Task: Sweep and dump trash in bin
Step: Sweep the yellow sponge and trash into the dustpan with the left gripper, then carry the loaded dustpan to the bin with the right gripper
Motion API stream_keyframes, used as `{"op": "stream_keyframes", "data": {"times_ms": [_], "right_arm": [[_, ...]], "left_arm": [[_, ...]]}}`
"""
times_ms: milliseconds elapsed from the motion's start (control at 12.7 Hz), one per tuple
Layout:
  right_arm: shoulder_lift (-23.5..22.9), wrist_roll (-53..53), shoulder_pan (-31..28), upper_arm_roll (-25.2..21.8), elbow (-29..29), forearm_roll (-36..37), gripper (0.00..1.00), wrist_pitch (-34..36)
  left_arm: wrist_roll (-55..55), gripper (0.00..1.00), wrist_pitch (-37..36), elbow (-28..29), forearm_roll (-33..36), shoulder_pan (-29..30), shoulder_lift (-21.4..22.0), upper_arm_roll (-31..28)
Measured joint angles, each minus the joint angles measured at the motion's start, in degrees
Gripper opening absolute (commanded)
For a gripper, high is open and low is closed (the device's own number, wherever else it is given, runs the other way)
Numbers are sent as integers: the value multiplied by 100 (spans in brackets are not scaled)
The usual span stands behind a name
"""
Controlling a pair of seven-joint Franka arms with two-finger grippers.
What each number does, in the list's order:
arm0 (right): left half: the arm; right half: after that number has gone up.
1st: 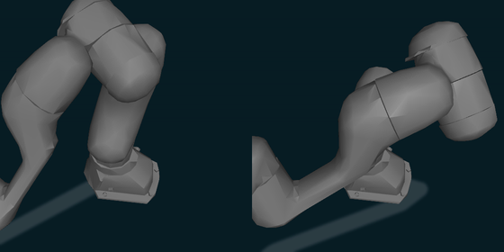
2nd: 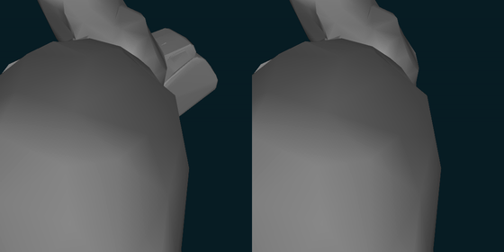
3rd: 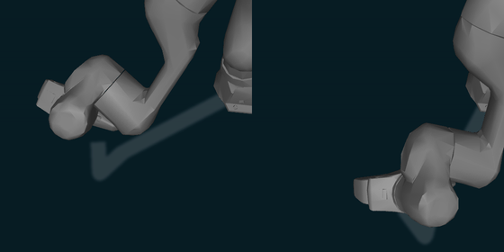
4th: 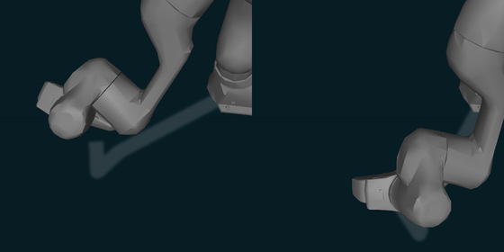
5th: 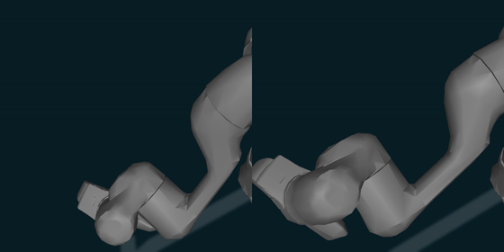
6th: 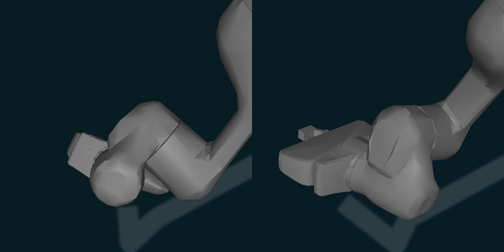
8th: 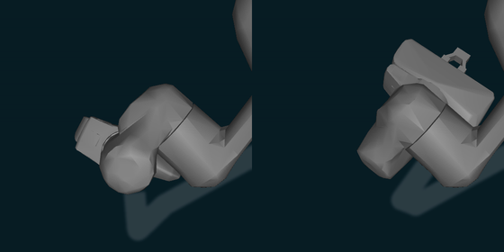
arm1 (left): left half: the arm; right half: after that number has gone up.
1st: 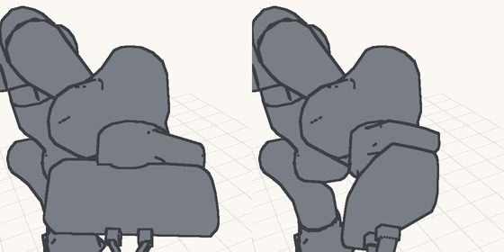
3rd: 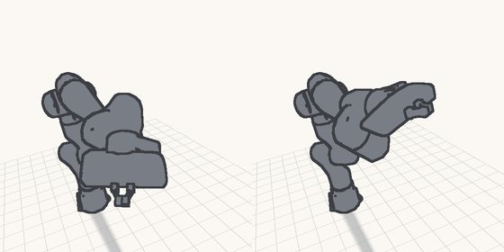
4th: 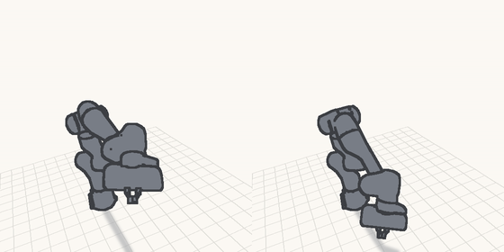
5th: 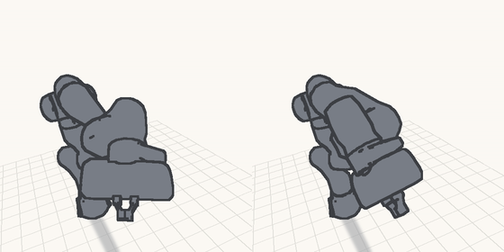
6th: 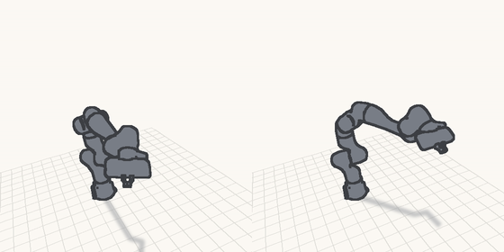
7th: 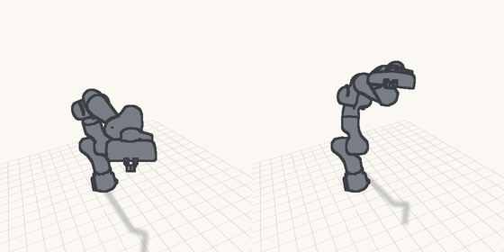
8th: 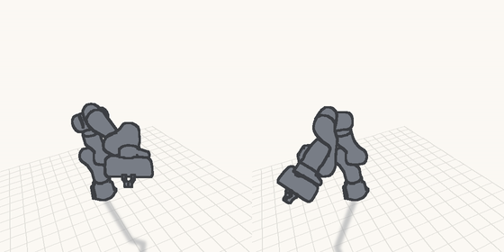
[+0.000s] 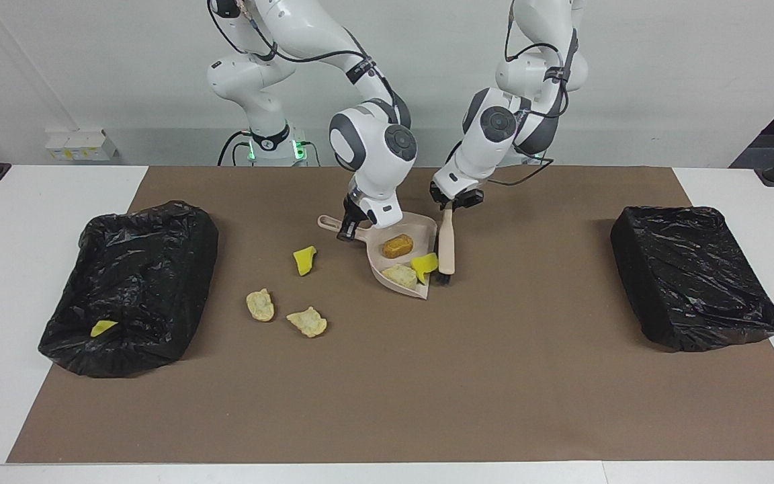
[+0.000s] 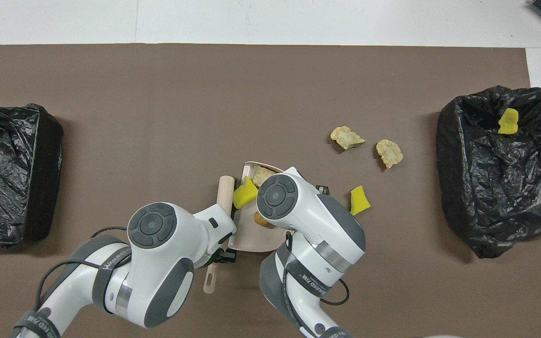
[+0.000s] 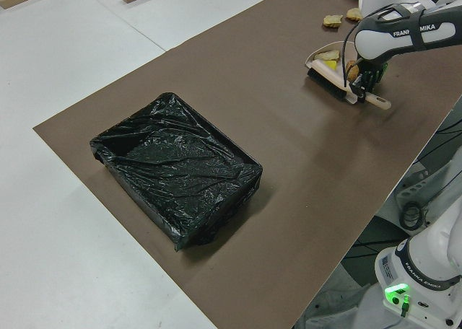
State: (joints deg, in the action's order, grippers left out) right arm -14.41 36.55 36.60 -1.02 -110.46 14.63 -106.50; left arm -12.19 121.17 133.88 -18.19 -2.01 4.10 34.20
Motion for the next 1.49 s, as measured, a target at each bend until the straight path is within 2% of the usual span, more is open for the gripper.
{"op": "stream_keyframes", "data": {"times_ms": [157,393,1021,1256,1492], "right_arm": [[0,0,-7,-5,0,0,0,-70],[-2,0,-32,-21,0,-2,0,-175],[-14,-19,-122,-26,1,-60,0,-271],[-13,-24,-341,-31,171,-62,0,-287],[73,154,-619,-42,483,-62,0,-78]], "left_arm": [[34,0,-182,-85,0,6,17,3],[-139,0,-985,-398,-2,6,159,5],[-879,0,-1019,-608,-6,21,317,-51],[-1636,0,-1107,-701,73,18,667,-82],[-1970,0,-1096,-551,123,-95,880,-15]]}}
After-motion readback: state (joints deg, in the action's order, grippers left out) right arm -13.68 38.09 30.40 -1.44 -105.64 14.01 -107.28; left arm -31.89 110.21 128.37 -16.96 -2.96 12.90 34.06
